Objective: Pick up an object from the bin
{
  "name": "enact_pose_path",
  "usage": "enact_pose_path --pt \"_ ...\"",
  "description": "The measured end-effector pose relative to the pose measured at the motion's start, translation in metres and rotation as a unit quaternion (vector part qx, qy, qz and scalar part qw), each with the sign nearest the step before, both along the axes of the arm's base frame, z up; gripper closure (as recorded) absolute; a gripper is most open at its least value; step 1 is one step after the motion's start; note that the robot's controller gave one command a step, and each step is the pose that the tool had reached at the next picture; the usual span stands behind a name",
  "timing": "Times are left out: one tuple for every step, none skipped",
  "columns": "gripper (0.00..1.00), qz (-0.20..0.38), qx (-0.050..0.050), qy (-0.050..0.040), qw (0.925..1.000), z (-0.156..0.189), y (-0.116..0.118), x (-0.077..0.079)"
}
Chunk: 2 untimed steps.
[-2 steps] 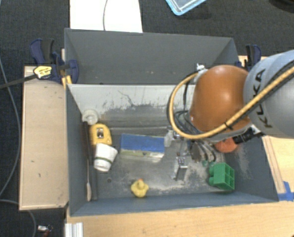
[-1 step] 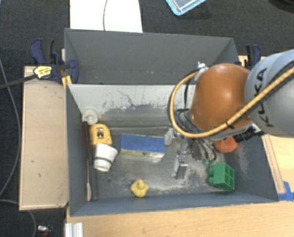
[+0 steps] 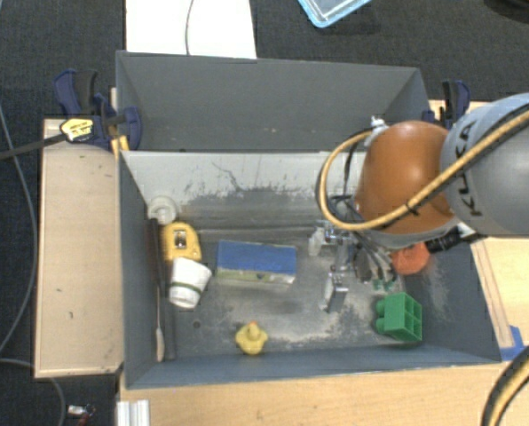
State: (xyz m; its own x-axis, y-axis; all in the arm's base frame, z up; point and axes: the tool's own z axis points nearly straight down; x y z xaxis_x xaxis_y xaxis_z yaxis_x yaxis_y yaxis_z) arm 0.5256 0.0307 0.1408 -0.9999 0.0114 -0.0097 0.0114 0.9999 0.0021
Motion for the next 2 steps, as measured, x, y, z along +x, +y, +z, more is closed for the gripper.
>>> enact_pose_path --pt "0.0 0.067 -0.001 -0.0017 0.9977 -0.052 0.0 0.038" --pt "0.0 0.056 0.0 0.005 0.9984 -0.02 -0.029 0.028"
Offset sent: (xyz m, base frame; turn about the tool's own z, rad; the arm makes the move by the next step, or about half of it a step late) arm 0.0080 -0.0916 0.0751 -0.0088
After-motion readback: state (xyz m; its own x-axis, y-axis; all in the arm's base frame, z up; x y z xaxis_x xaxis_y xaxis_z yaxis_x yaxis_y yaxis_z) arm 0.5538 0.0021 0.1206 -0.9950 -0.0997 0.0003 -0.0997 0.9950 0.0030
